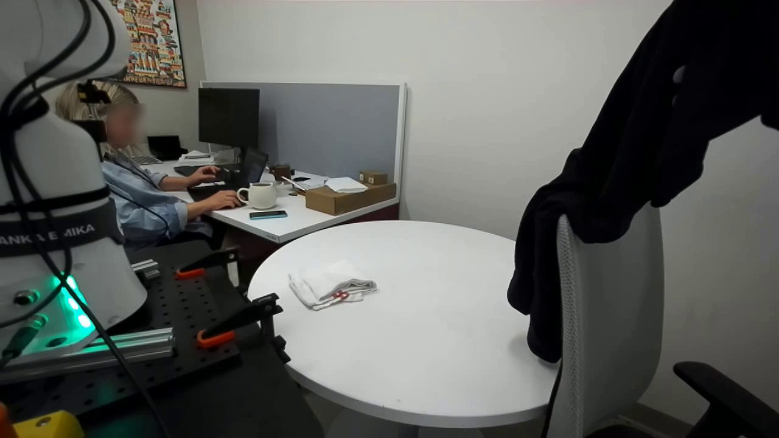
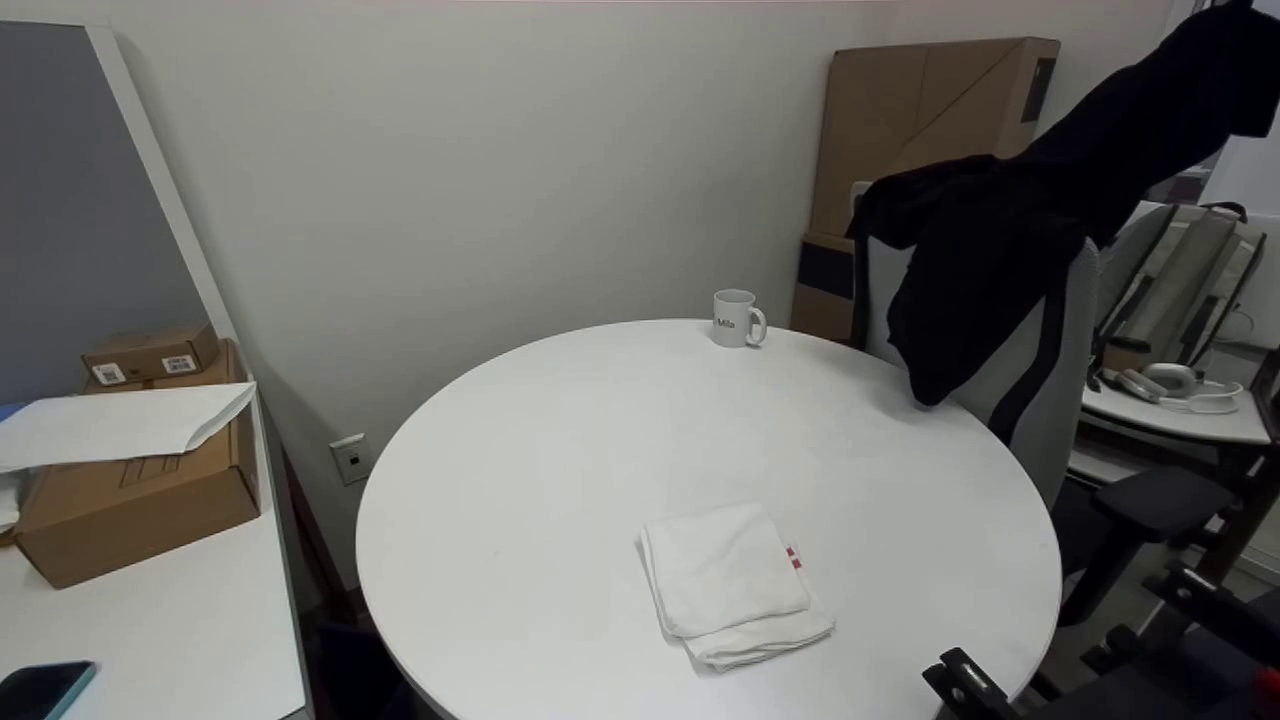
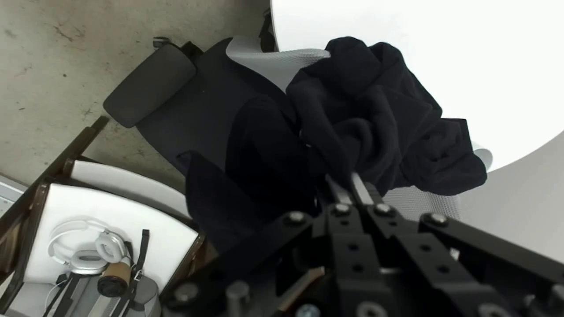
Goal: Hang the black t-shirt on the backrest of the grey chair
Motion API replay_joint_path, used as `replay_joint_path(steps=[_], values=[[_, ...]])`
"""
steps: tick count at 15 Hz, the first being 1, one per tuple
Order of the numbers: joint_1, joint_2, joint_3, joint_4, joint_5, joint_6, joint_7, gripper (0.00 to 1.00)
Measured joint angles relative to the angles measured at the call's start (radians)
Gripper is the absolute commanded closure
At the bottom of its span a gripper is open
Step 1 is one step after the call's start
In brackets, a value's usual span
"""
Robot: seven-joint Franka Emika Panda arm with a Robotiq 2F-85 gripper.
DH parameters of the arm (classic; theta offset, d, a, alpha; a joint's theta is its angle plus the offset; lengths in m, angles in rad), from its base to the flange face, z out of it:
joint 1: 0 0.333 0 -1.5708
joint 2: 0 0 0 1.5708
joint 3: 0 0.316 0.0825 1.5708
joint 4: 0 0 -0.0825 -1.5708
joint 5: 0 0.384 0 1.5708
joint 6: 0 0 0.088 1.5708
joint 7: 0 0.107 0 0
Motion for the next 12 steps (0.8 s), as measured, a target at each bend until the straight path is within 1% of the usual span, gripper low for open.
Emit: replay_joint_path(steps=[4,7,9,12], values=[[0.130,0.004,-0.089,0.065,-0.099,-0.010,0.026,0.99],[0.197,0.041,-0.145,0.155,-0.155,-0.043,0.040,0.99],[0.217,0.087,-0.178,0.222,-0.168,-0.067,0.041,0.99],[0.217,0.180,-0.215,0.314,-0.169,-0.090,0.040,0.99]])
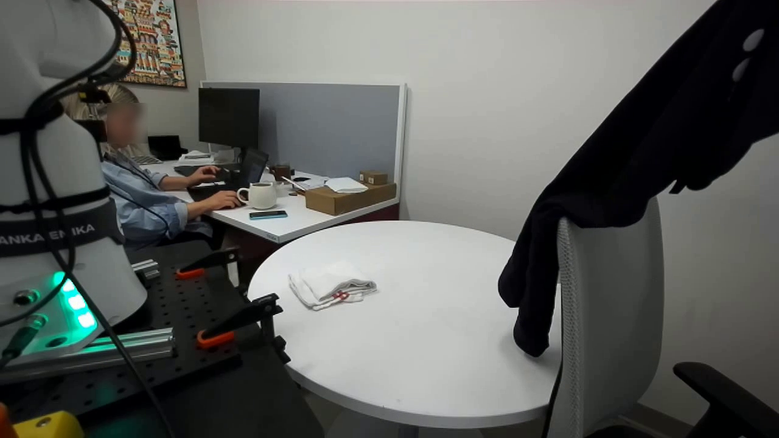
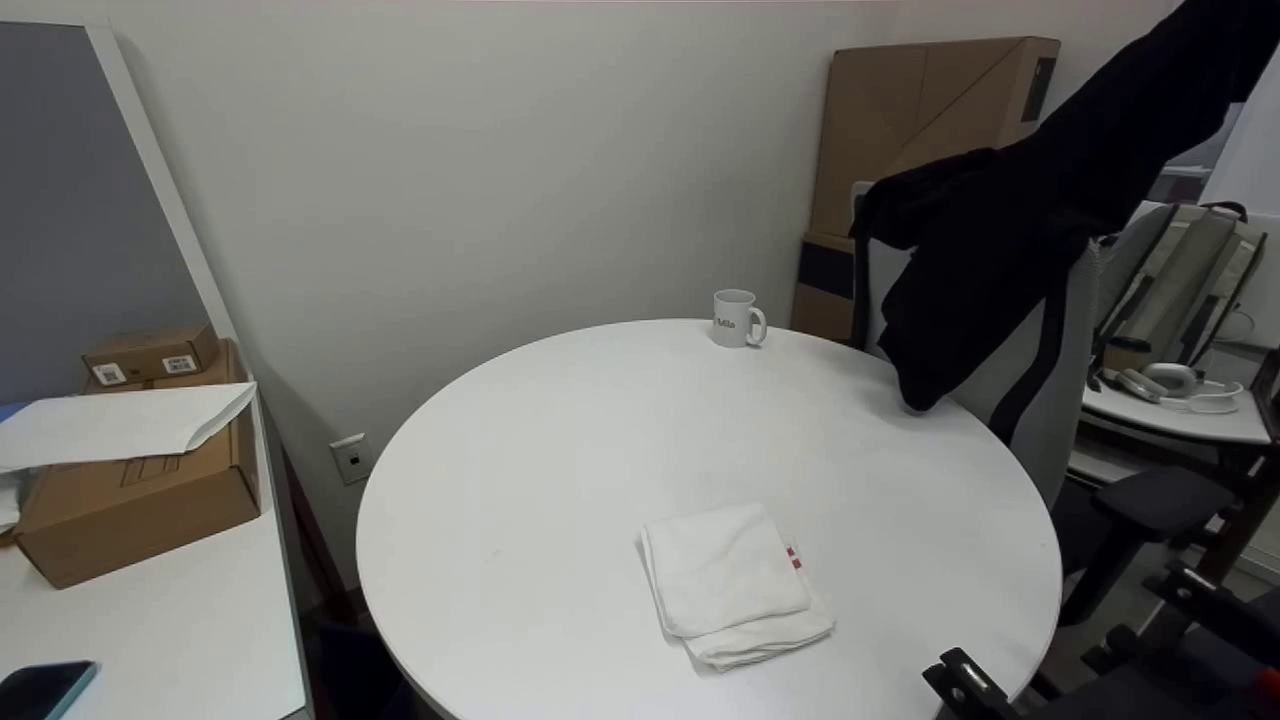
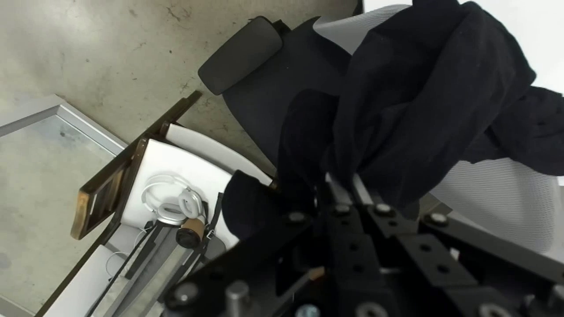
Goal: Hang the black t-shirt on the backrest of the grey chair
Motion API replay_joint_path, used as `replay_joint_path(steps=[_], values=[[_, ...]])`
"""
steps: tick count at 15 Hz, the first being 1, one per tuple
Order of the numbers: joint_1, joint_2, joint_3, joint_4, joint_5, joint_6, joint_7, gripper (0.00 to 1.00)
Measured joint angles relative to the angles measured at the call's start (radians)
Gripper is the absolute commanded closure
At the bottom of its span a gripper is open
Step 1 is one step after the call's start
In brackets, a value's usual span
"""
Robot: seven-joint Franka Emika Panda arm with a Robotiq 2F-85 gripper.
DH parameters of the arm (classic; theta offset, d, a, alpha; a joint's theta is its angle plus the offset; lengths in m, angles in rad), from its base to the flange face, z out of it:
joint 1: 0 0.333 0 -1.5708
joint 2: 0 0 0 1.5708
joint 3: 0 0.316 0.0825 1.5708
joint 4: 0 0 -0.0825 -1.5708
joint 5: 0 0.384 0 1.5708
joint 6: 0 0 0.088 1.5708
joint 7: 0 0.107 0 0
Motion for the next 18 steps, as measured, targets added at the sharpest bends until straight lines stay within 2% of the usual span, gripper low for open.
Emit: replay_joint_path(steps=[1,2,3,7,12,15,18], values=[[-0.004,0.036,-0.005,0.035,-0.004,-0.005,0.000,0.72],[-0.008,0.072,-0.006,0.074,-0.011,-0.012,0.000,0.71],[-0.009,0.109,-0.007,0.115,-0.022,-0.016,0.000,0.65],[0.009,0.225,-0.007,0.265,-0.073,-0.026,0.000,0.35],[0.050,0.274,0.008,0.354,-0.098,-0.027,-0.015,0.01],[0.083,0.264,0.051,0.349,-0.089,-0.013,-0.047,0.00],[0.136,0.225,0.118,0.281,-0.060,0.029,-0.057,0.00]])
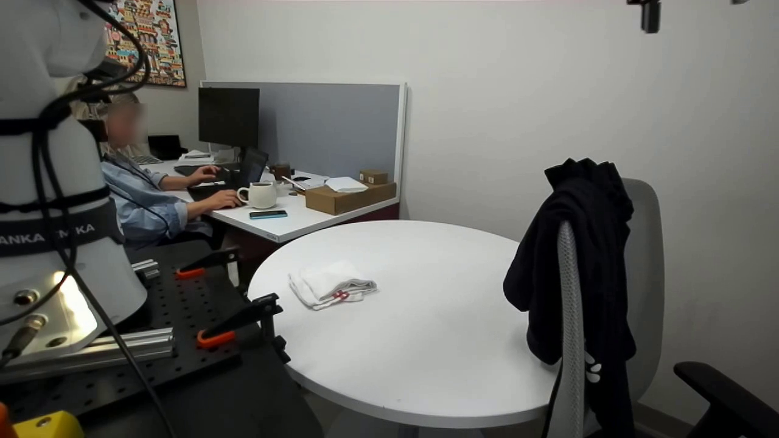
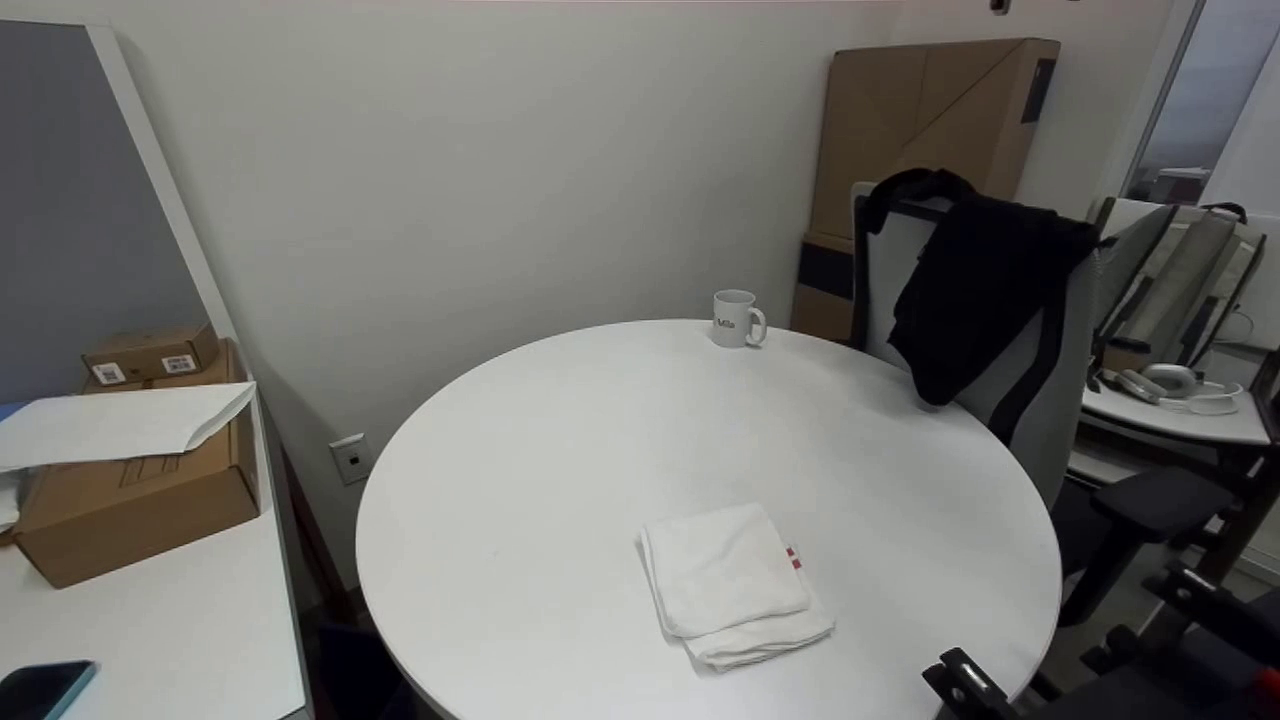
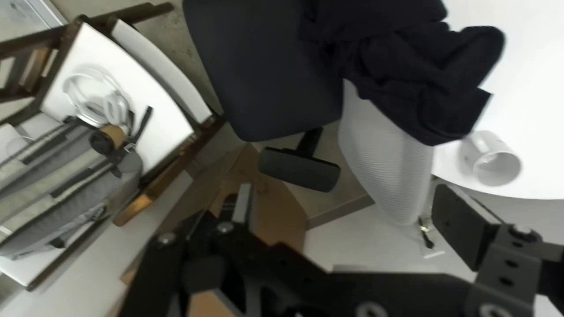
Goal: Hang the black t-shirt on the backrest of the grey chair
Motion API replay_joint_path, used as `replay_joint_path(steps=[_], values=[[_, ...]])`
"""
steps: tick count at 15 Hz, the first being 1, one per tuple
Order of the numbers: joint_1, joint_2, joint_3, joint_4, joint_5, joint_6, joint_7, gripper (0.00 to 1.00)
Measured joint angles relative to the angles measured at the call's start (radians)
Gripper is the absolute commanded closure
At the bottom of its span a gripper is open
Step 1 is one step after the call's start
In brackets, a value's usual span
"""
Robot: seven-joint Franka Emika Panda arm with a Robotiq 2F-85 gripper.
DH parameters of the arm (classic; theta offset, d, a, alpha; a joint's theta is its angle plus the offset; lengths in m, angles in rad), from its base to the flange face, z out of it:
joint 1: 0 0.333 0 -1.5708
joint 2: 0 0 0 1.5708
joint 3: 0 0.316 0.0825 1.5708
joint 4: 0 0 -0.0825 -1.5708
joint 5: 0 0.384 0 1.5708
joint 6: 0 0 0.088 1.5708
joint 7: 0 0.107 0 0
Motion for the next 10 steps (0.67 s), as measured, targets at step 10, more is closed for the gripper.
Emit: replay_joint_path(steps=[10], values=[[0.179,-0.186,0.183,-0.473,0.094,0.269,0.046,0.00]])
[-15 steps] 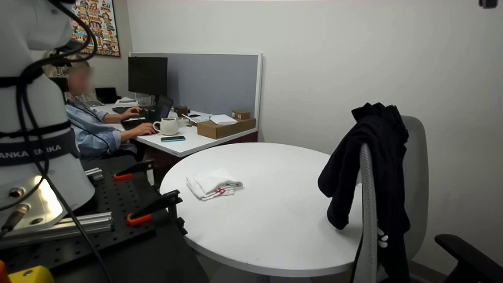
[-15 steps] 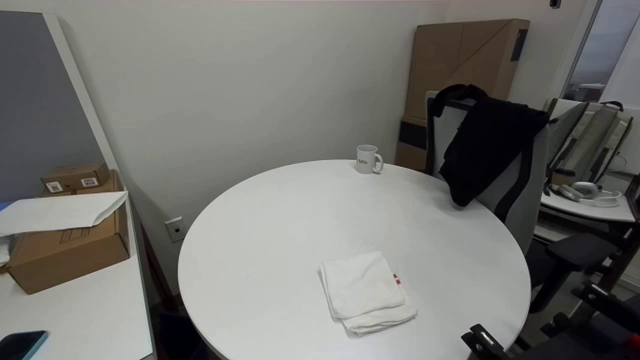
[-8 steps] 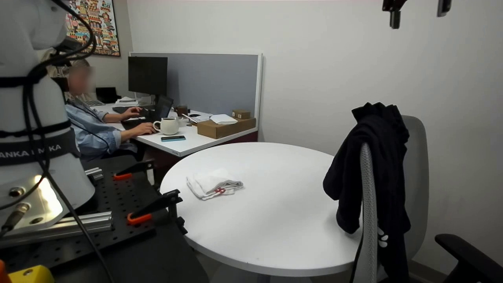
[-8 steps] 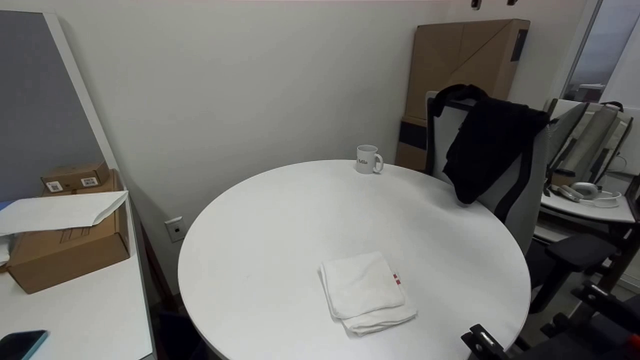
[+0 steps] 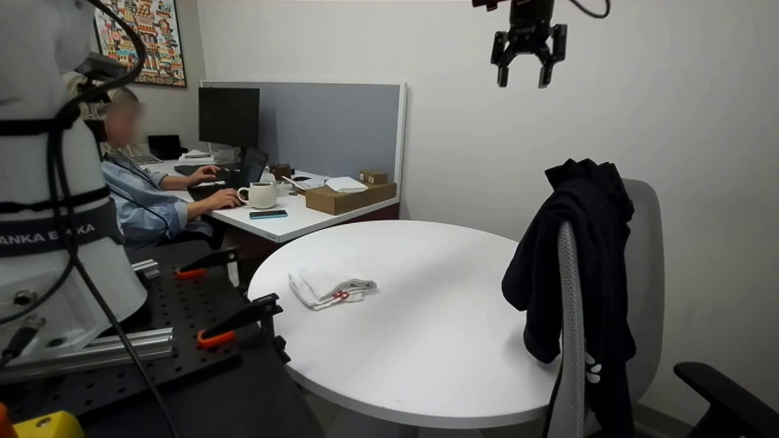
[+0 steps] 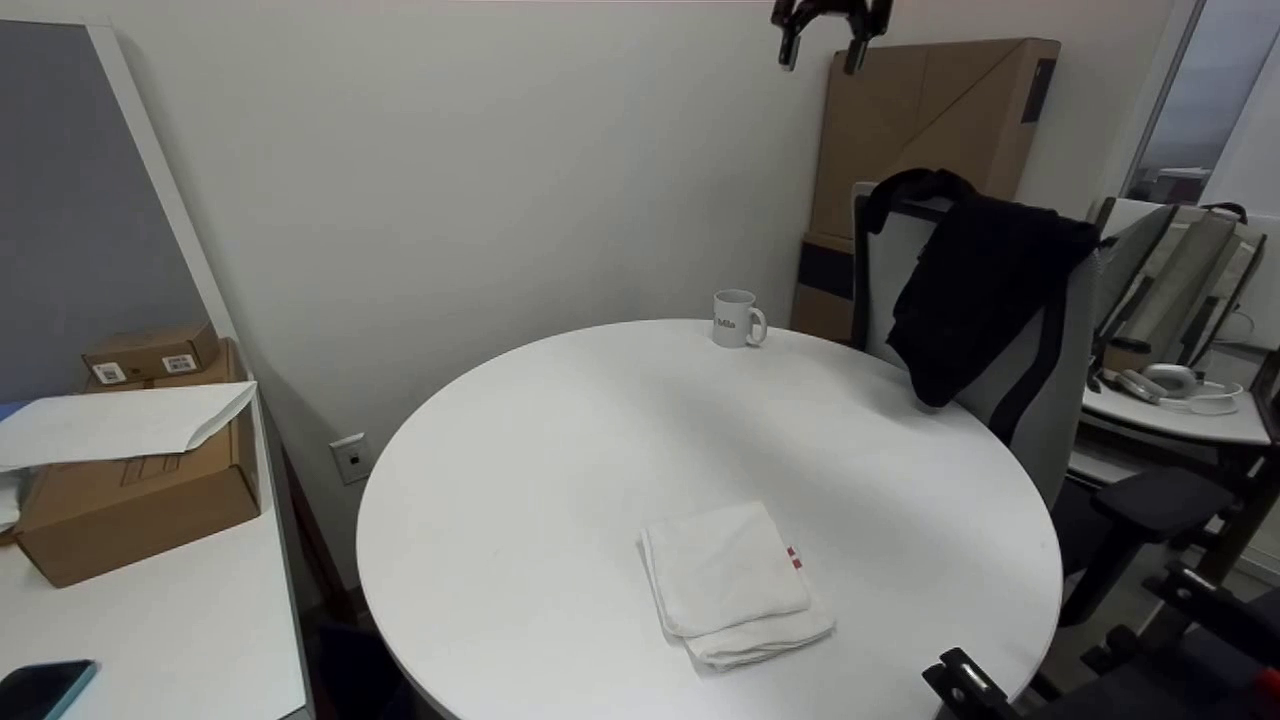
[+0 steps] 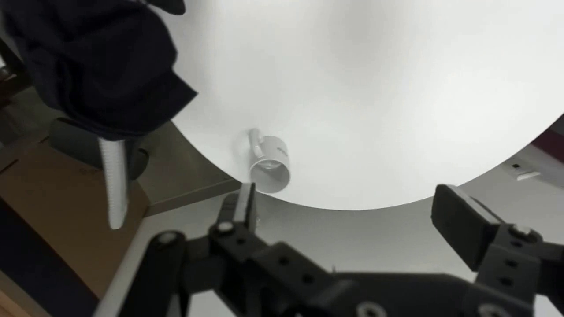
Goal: Hang the black t-shirt on the backrest of the grey chair
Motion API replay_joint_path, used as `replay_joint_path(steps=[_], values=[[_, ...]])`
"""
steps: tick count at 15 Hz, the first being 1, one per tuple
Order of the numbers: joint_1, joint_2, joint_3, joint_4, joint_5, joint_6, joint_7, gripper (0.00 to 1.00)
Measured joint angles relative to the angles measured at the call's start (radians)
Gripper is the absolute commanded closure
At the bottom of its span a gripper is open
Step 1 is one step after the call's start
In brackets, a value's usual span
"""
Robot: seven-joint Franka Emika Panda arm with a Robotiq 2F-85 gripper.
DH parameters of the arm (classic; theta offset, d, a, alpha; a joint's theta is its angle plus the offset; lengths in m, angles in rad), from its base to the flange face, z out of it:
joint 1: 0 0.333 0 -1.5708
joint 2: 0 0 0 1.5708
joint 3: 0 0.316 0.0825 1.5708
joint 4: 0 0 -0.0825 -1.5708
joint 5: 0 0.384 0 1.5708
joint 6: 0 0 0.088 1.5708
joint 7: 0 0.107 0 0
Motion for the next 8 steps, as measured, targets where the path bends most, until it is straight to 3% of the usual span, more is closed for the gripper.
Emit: replay_joint_path(steps=[8], values=[[0.194,-0.072,0.007,-0.437,-0.009,0.225,0.102,0.00]])
